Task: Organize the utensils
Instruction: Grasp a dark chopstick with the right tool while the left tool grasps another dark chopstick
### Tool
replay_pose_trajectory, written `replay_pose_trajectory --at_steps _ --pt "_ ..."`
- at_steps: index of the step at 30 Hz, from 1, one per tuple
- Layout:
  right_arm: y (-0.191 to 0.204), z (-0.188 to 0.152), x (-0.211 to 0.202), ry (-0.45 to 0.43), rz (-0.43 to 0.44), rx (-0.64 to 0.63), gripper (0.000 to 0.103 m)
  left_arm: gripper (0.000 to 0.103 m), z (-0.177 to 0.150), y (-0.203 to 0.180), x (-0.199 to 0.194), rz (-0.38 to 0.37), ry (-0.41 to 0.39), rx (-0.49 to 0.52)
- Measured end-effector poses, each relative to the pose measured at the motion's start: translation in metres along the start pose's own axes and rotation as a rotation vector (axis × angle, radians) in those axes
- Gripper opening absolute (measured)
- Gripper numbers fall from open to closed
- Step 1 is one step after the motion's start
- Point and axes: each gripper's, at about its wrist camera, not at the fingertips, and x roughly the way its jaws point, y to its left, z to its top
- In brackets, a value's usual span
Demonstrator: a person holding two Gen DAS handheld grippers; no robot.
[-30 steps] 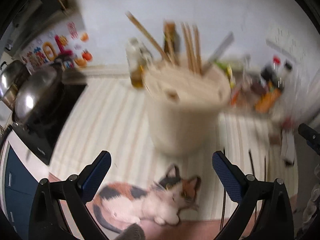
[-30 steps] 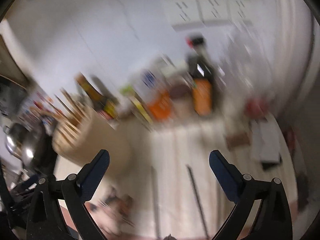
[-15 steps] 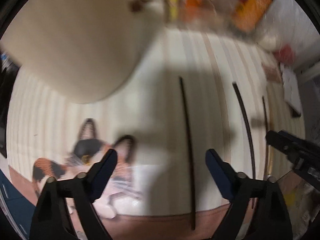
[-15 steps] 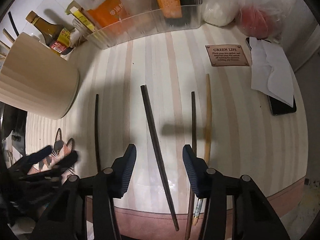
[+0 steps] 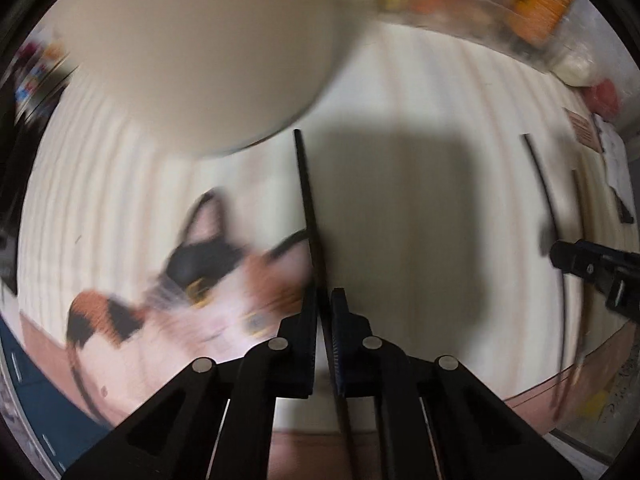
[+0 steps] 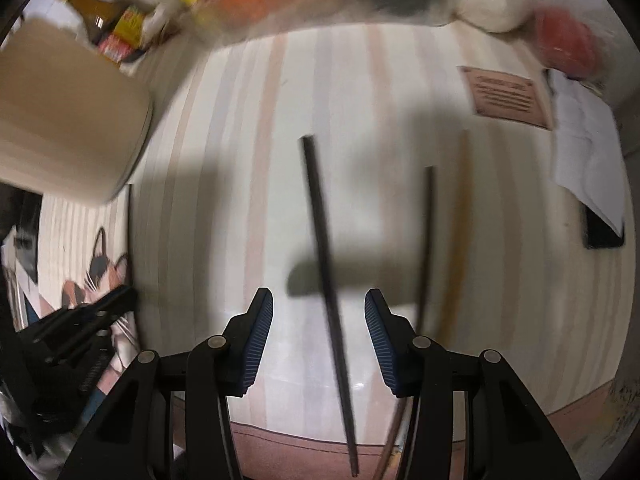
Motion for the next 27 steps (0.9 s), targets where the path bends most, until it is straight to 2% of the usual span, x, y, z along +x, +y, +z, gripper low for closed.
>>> replay_pose_trajectory --at_steps 3,4,8,12,15,20,27 --pt "0.015 -0.004 0.007 -0.007 -0.029 -0.025 0.021 0.004 -0.017 0.029 0.002 0.023 0.010 -0.046" --pt "0.019 -0.005 0.008 -0.017 -0.030 -0.026 0.008 0.004 -0.021 0.035 0.003 0.020 0.015 -0.060" --pt "0.033 -0.013 0.013 -0.004 -0.011 -0.011 0.006 0.004 -0.037 0.053 0.006 0.010 0.024 -0.109" --pt "0.047 -0.027 0.020 0.066 0.050 0.005 0.006 0.004 -0.044 0.057 0.009 -0.007 0.020 -0.125" --pt "0.054 -0.034 0.023 0.085 0.033 -0.014 0.006 0.004 -0.045 0.059 0.011 -0.018 0.016 -0.128" --pt "0.059 -0.030 0.027 0.125 0.012 -0.038 0.006 0.004 -0.054 0.082 0.006 -0.033 0.010 -0.129" --pt "0.069 -0.023 0.031 0.145 -0.011 -0.072 0.006 0.006 -0.034 0.076 0.000 -0.027 0.004 -0.119"
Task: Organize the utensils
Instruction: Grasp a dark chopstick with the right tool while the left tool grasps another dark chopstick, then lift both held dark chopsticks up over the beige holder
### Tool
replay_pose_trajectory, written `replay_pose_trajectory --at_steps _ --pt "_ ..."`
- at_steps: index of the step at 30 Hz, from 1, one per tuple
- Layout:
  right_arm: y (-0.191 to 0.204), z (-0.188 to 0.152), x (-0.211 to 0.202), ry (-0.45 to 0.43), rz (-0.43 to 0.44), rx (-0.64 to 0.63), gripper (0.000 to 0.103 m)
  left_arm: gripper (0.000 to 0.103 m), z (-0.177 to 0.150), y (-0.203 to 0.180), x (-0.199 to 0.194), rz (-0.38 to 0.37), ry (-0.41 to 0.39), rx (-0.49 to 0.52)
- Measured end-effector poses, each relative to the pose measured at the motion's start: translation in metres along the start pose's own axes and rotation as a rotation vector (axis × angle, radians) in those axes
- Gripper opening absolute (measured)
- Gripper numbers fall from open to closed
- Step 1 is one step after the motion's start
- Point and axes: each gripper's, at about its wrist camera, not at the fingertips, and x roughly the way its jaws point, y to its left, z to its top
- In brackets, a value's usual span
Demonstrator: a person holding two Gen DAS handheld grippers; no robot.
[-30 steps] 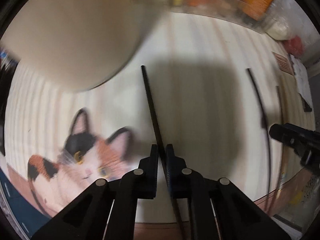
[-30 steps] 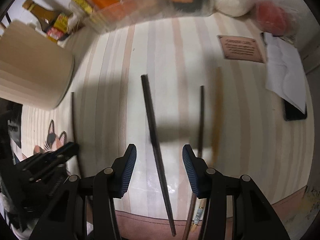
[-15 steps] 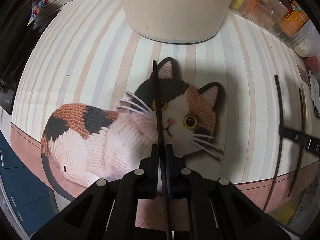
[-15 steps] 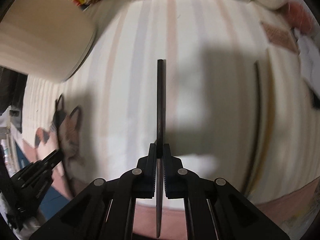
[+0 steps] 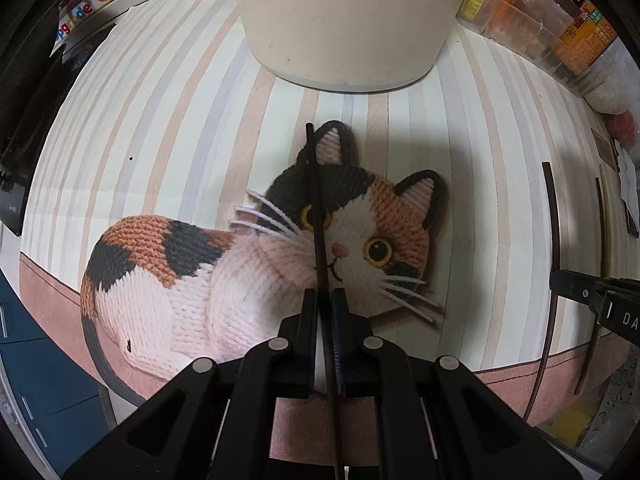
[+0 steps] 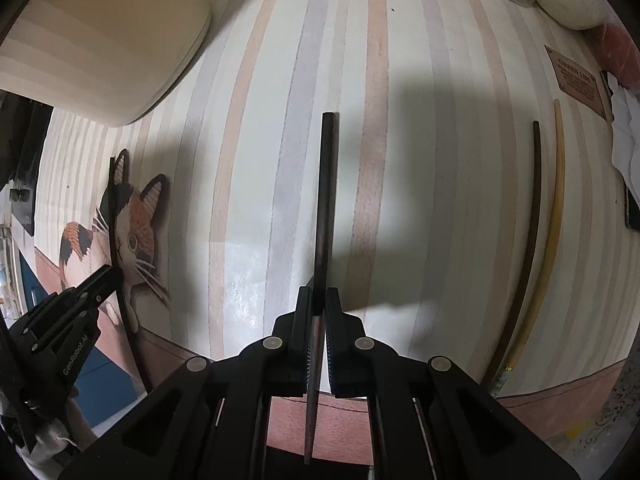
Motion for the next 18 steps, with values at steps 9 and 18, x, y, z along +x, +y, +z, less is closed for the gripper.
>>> replay_pose_trajectory --at_steps 9,18 --pt "0.010 0.026 0.000 0.017 -0.052 -0.005 0.008 0.009 0.040 -0.007 0.002 -0.013 0.013 -0.002" --pt "0.024 0.041 0.004 0.042 -0.098 -0.038 0.008 0.009 0.057 -0.010 0.003 -0.018 0.015 0.009"
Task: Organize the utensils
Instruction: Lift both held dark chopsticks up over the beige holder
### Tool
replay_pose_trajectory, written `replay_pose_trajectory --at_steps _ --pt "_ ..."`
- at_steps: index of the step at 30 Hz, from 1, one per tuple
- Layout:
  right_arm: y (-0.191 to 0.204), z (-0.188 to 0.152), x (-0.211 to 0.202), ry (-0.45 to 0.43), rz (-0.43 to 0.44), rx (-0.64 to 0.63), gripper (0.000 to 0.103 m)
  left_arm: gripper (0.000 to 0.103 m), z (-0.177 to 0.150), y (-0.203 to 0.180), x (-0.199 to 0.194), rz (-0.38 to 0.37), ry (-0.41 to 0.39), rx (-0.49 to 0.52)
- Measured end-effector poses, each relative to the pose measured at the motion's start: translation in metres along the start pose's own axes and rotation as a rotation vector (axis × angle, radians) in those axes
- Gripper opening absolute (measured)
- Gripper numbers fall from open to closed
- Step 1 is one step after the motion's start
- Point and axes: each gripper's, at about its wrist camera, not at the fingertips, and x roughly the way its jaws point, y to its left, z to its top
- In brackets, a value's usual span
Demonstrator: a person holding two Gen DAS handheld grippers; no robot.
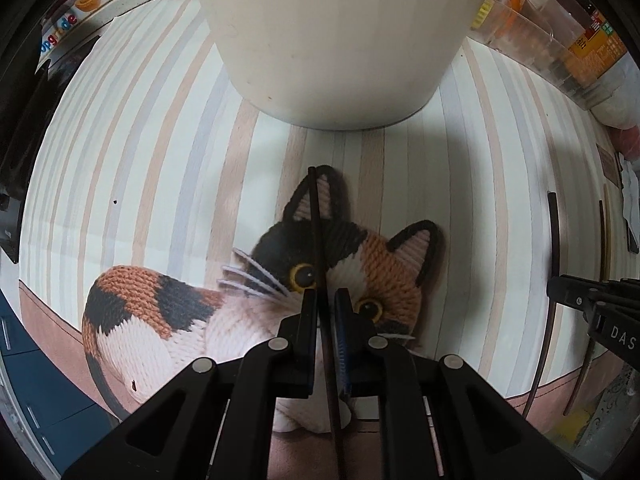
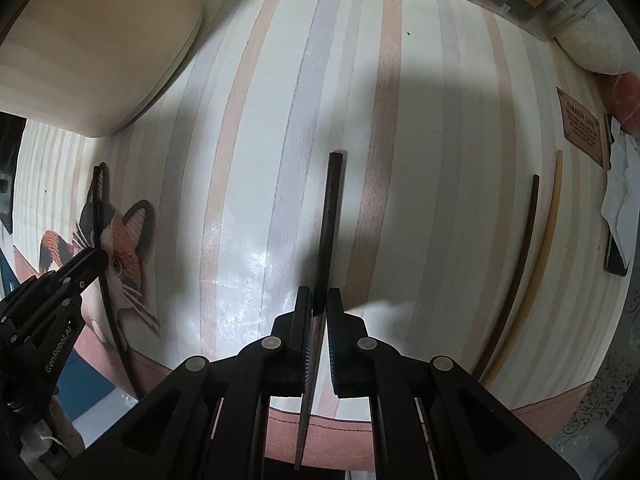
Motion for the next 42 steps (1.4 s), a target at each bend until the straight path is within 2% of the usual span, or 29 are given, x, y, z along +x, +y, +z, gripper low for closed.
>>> replay_pose_trajectory --at_steps 8,16,20,24,29,37,42 --pt "0.008 0.000 0.000 -0.003 0.004 -0.001 0.008 0.009 0.000 0.005 -0.004 -0.009 -0.001 -0.002" --pt "-0.007 -0.002 0.002 -0.008 0.014 0.003 0.008 0.008 -0.013 -0.007 -0.006 -0.012 -0.010 -0.003" --pt "-0.008 -0.005 0.001 -0.025 -0.006 0.003 0.007 0.004 -0.015 -0.011 -0.007 -0.017 -0.023 0.004" --pt "0.001 -0.019 -0.001 -0.107 -0.037 -0.035 0.006 0.003 -0.020 -0.013 -0.013 -0.020 -0.045 -0.007" --pt "0.002 -0.045 -0.021 -0.230 0.043 -0.021 0.006 0.003 -0.028 -0.008 -0.054 -0.054 -0.144 -0.014" --pt "-0.002 -0.077 -0.062 -0.410 0.071 -0.016 0.006 0.003 -0.038 -0.003 -0.117 -0.112 -0.294 -0.004" --pt "-0.004 -0.082 -0.093 -0.504 0.110 0.010 0.006 0.003 -0.039 0.000 -0.148 -0.126 -0.363 0.000"
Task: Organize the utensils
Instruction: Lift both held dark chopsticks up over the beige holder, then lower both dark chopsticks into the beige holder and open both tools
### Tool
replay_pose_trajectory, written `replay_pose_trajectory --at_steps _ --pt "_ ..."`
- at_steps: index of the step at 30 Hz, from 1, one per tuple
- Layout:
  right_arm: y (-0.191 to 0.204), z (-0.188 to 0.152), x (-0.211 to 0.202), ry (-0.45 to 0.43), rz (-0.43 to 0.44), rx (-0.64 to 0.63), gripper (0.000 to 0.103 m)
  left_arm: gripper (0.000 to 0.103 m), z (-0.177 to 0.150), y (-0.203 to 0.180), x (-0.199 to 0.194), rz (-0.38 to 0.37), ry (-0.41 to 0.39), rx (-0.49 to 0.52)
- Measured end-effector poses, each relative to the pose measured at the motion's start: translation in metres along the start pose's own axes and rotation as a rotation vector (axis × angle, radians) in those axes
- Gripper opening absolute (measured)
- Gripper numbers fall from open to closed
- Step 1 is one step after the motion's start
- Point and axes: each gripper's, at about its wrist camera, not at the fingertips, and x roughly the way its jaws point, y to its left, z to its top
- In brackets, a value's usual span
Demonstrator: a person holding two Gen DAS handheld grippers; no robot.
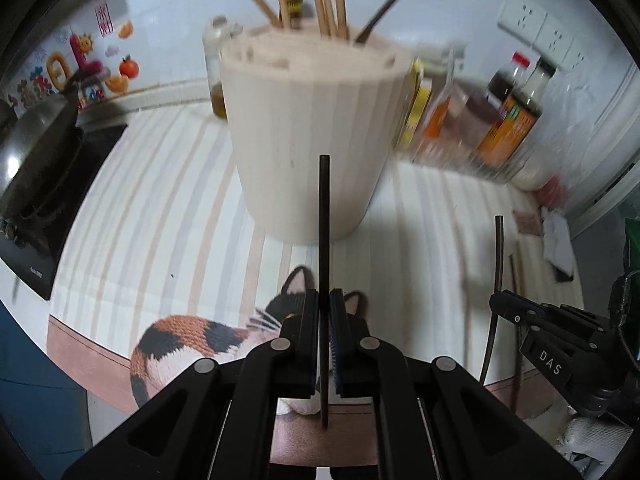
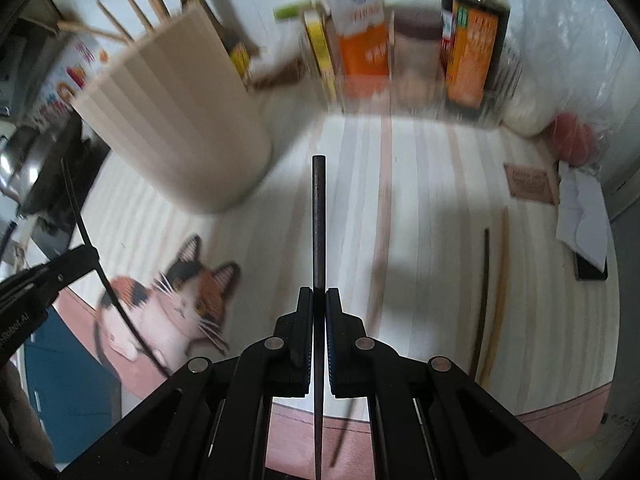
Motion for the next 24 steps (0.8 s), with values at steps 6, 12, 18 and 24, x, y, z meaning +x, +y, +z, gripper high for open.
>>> replay_pose_trajectory --at_steps 6,12,18,24 --pt "0.010 0.030 -0.043 -0.146 0.040 -0.006 0.006 0.002 0.023 -0.003 -0.038 -0.021 -0.115 -0.001" --pt "0.027 0.074 -0.093 -0.297 0.090 -0.022 0.006 0.002 0.058 -0.012 -0.083 -0.046 -0.223 0.030" --pt "0.034 0.115 -0.128 -0.405 0.138 -0.014 0.006 0.002 0.094 -0.020 -0.124 -0.117 -0.293 0.039" --pt "0.039 0.165 -0.156 -0.517 0.182 0.027 0.006 0.002 0.143 -0.017 -0.156 -0.150 -0.374 0.028"
